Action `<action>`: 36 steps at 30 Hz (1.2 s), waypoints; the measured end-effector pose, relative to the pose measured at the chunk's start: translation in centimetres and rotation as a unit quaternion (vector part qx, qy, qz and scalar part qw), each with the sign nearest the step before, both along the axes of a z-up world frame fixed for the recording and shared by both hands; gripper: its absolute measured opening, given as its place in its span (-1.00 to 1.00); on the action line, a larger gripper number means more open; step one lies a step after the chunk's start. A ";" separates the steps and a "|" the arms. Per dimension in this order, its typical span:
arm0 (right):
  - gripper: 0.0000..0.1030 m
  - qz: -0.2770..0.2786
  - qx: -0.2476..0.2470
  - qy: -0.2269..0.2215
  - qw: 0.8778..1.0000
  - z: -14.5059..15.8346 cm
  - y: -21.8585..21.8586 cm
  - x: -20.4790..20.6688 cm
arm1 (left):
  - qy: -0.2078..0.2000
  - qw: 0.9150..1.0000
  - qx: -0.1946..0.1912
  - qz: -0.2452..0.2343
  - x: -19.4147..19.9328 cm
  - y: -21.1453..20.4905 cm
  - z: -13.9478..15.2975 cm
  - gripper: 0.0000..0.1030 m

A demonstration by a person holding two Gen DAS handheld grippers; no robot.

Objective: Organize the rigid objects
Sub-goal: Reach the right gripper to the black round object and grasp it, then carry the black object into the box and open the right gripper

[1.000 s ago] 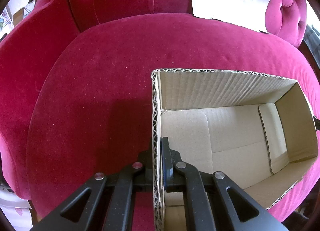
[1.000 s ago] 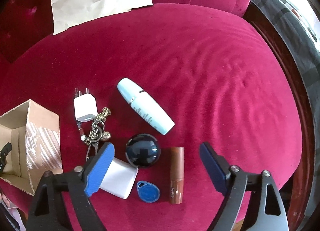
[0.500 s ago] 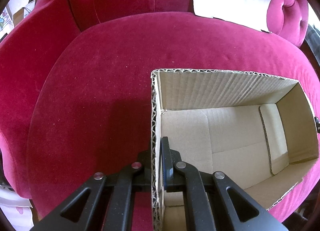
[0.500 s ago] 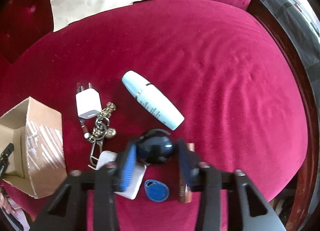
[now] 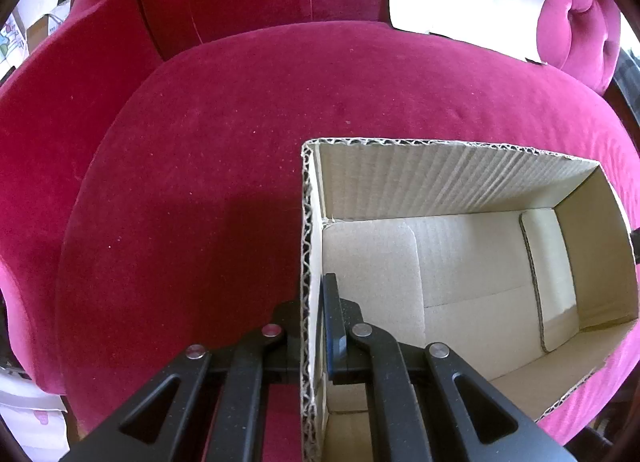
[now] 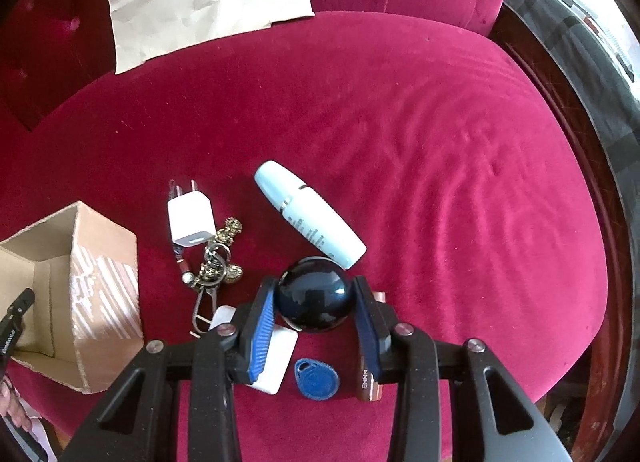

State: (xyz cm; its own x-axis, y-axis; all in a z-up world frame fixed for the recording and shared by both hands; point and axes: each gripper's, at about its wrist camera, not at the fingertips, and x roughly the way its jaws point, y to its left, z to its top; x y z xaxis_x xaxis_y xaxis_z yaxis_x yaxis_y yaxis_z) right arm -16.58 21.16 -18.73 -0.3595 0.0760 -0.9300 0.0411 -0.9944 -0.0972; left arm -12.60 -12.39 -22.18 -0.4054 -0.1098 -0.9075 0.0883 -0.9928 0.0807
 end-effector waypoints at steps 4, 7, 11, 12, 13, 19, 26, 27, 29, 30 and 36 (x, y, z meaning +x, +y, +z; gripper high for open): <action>-0.22 0.008 0.003 0.010 1.000 0.8 -0.3 -1.0 | 0.001 1.000 0.015 0.010 -0.1 -0.2 0.0 -0.92; -0.22 0.013 0.008 0.018 1.000 1.6 -0.9 -0.7 | 0.000 1.000 0.018 0.011 0.9 -0.8 0.4 -0.92; -0.22 0.021 0.005 0.024 0.999 2.5 -2.7 0.2 | 0.000 1.000 0.020 0.009 0.9 -0.9 0.4 -0.92; -0.22 0.024 0.005 0.026 0.999 2.7 -3.1 0.4 | 0.000 1.000 0.021 0.009 1.0 -1.0 0.4 -0.92; -0.22 0.028 0.005 0.027 0.999 3.0 -3.5 0.7 | -0.001 1.000 0.023 0.009 1.0 -1.0 0.4 -0.92; -0.22 0.047 0.000 0.042 0.998 4.4 -5.4 1.3 | -0.001 1.000 0.021 0.004 0.9 -1.0 0.4 -0.92; -0.22 0.089 -0.011 0.051 0.995 5.3 -8.5 2.4 | -0.003 1.000 0.022 0.003 1.2 -1.2 0.6 -0.92; -0.22 0.093 -0.013 0.052 0.994 5.4 -8.9 2.6 | -0.003 1.000 0.021 0.002 1.0 -1.2 0.5 -0.92; -0.22 0.101 -0.019 0.054 0.993 5.5 -9.7 2.9 | -0.003 1.000 0.021 0.001 0.9 -1.1 0.5 -0.92; -0.22 0.105 -0.022 0.055 0.993 5.6 -10.1 3.0 | -0.003 1.000 0.021 0.000 0.9 -1.2 0.5 -0.92; -0.22 0.120 -0.042 0.057 0.990 5.4 -12.3 3.4 | -0.003 1.000 0.020 -0.002 0.8 -1.4 0.5 -0.93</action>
State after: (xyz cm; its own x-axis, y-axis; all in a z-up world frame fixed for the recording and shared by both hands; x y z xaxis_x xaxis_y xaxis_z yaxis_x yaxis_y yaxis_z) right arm -13.22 8.83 -13.31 -0.4605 -0.0996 -0.8821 0.2704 -0.9622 -0.0325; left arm -11.79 -13.77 -21.67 -0.4004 -0.0721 -0.9135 0.0841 -0.9956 0.0417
